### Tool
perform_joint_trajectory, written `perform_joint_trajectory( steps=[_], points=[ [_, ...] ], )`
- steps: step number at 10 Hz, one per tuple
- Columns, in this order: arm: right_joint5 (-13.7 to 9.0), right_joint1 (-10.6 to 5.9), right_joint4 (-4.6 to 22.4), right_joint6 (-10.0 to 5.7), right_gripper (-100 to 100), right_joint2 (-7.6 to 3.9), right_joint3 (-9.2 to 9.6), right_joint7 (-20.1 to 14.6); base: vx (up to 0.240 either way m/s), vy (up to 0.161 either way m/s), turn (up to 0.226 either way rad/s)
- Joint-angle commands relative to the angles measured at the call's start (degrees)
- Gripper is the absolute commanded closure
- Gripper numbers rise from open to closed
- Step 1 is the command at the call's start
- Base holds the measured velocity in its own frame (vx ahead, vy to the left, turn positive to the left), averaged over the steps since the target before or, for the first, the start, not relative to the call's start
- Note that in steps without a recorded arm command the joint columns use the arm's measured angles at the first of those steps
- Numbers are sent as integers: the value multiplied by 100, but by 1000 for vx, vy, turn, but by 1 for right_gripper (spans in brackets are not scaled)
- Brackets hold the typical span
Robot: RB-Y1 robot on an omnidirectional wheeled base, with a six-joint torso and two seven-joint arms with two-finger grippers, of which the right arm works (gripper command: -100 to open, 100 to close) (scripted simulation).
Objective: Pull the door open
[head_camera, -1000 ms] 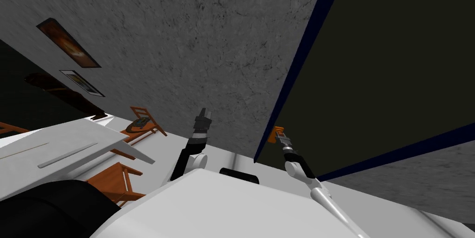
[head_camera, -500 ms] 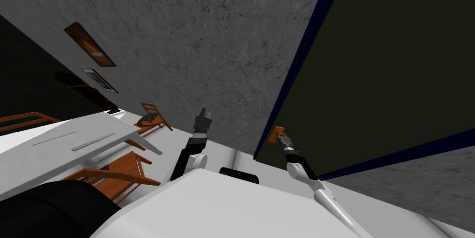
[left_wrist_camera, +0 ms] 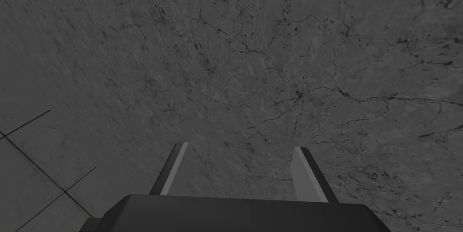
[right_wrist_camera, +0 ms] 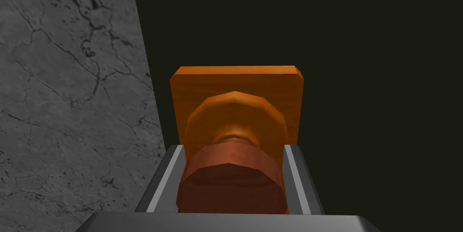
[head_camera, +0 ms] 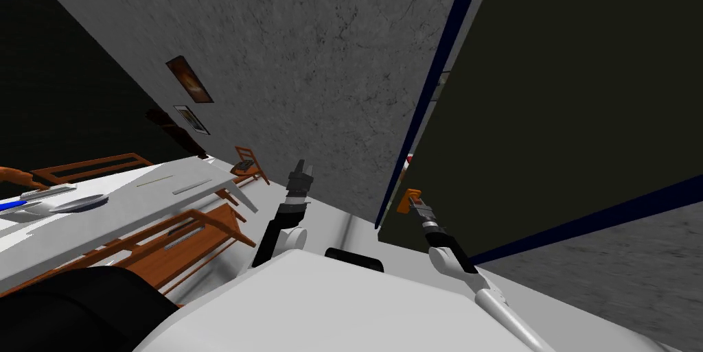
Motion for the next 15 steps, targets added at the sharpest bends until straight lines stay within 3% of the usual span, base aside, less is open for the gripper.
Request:
perform_joint_trajectory(
  steps=[1, 2, 3, 10, 12, 13, 15],
  points=[
    [7, 31, -45, -82, 100, -115, 110, -131, -212, -106, 126],
    [6, 59, -79, -117, 100, -185, 169, -194, -194, -71, 108],
    [9, 32, -41, -86, 100, -136, 136, -144, -85, -22, 24],
    [155, 260, -261, -514, 100, -697, 617, -676, -206, -91, 134],
    [185, 304, -306, -602, 100, -812, 712, -782, -217, -116, 130],
    [177, 277, -270, -561, 100, -776, 687, -749, -94, -37, 33],
    [231, 319, -281, -707, 100, -918, 834, -902, -181, -71, 144]
  ],
)
